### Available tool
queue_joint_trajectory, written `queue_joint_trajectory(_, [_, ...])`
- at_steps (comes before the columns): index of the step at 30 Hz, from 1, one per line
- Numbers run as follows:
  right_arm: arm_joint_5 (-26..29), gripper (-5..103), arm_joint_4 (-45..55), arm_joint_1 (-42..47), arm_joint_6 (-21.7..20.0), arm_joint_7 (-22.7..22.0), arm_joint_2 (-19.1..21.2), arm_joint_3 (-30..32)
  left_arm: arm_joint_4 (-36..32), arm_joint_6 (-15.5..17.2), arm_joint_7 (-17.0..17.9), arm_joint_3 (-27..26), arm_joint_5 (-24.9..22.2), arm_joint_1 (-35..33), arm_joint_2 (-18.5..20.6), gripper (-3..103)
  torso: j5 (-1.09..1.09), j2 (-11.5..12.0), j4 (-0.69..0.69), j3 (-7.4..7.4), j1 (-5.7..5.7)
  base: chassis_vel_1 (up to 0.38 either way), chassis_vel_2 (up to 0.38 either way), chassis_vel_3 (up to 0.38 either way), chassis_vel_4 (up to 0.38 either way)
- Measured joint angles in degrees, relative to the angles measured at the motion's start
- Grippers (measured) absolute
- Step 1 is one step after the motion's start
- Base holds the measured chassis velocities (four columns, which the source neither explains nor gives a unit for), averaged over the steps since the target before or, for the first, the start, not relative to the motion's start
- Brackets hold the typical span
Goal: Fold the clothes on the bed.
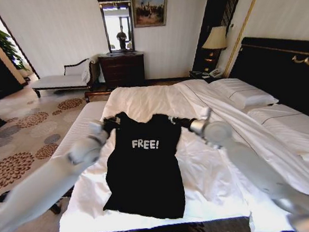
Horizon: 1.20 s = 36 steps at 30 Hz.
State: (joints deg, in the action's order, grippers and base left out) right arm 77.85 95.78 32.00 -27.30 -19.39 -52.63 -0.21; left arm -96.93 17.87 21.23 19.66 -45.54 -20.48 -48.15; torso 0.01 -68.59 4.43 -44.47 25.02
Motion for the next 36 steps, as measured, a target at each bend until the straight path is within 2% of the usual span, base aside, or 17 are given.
queue_joint_trajectory(2, [-1.2,0,-1.6,0.0,0.4,0.5,-0.4,-0.3,2.3,-0.3,-0.1,0.7,0.3,0.6,-1.5,1,0.01,0.0,0.03,0.00,0.00,0.000,0.000,0.000,0.000])
queue_joint_trajectory(3, [-3.9,0,-5.5,0.0,1.5,1.5,-1.3,-0.8,6.8,-1.0,-1.2,2.0,1.2,1.4,-4.9,1,0.01,0.0,0.04,0.00,0.01,0.000,0.000,0.000,0.000])
queue_joint_trajectory(5, [-6.5,0,-9.4,0.0,2.7,2.6,-2.3,-1.2,12.1,-2.2,-2.3,2.8,3.6,1.5,-8.5,1,0.02,0.0,0.03,0.00,0.00,0.000,0.000,0.000,0.000])
queue_joint_trajectory(7, [-7.3,0,-10.5,0.0,3.1,2.9,-2.6,-1.3,13.6,-2.6,-2.6,2.8,4.5,1.4,-9.4,1,0.02,0.0,0.02,0.01,-0.01,0.000,0.000,0.000,0.000])
queue_joint_trajectory(10, [-12.3,0,-16.1,-0.5,5.4,4.7,-4.8,-1.8,21.9,-4.5,-3.6,2.4,9.1,0.8,-13.5,1,-0.02,0.0,0.00,0.02,-0.04,0.000,0.000,0.000,0.000])
queue_joint_trajectory(12, [-12.3,0,-16.1,-0.5,5.4,4.7,-4.8,-1.8,21.9,-4.5,-3.6,2.4,9.1,0.8,-13.5,1,-0.02,0.0,0.00,0.02,-0.04,0.000,0.000,0.000,0.000])
queue_joint_trajectory(13, [-15.5,0,-19.3,-1.3,6.9,5.5,-6.6,-2.1,26.8,-5.4,-3.8,1.3,11.5,0.7,-15.4,1,-0.01,0.0,-0.02,0.02,-0.05,0.000,0.000,0.000,0.000])
queue_joint_trajectory(16, [-19.6,0,-28.0,-5.0,10.0,6.7,-12.0,-4.2,36.1,-7.0,-4.2,-0.9,14.5,2.5,-19.8,1,0.01,0.0,-0.01,0.02,-0.04,0.000,0.000,0.000,0.000])
queue_joint_trajectory(18, [-20.0,0,-29.1,-5.5,10.3,6.8,-12.7,-4.5,37.4,-7.3,-4.4,-1.1,14.9,3.0,-20.6,1,0.02,0.0,-0.02,0.02,-0.04,0.000,0.000,0.000,0.000])
queue_joint_trajectory(20, [-22.5,0,-36.6,-9.6,12.0,8.1,-17.7,-6.0,44.1,-8.2,-5.5,-1.9,16.0,5.2,-24.3,1,-0.01,0.0,-0.02,0.01,-0.03,0.000,0.000,0.000,0.000])
queue_joint_trajectory(24, [-25.2,0,-43.9,-14.0,13.8,9.3,-21.4,-7.0,50.0,-8.9,-6.4,-2.6,16.5,7.4,-27.7,1,-0.01,0.0,-0.04,0.01,-0.03,0.000,0.000,0.000,0.000])
queue_joint_trajectory(26, [-28.3,0,-51.2,-17.8,15.4,10.4,-24.0,-7.4,55.8,-9.8,-7.5,-3.5,17.4,9.4,-31.1,1,-0.01,0.0,-0.04,0.02,-0.03,0.000,0.000,0.000,0.000])
queue_joint_trajectory(27, [-28.3,0,-51.2,-17.8,15.4,10.4,-24.0,-7.4,55.8,-9.8,-7.5,-3.5,17.4,9.4,-31.1,1,-0.01,0.0,-0.04,0.02,-0.03,0.000,0.000,0.000,0.000])
queue_joint_trajectory(28, [-29.8,0,-54.8,-19.5,16.2,11.0,-25.2,-7.5,59.2,-10.4,-8.3,-4.4,18.5,10.5,-32.8,1,0.00,0.0,-0.03,0.01,-0.03,0.000,0.000,0.000,0.000])
queue_joint_trajectory(31, [-32.2,0,-61.0,-22.2,17.4,12.0,-27.3,-7.3,64.7,-11.7,-9.7,-6.4,19.7,12.6,-34.9,1,0.00,0.0,0.02,0.01,-0.03,0.000,0.000,0.000,0.000])
queue_joint_trajectory(36, [-35.8,0,-65.9,-24.0,18.9,13.1,-29.5,-6.5,66.5,-11.8,-10.9,-7.5,19.3,13.6,-35.1,1,-0.01,0.0,-0.04,0.02,-0.03,0.000,0.000,0.000,0.000])
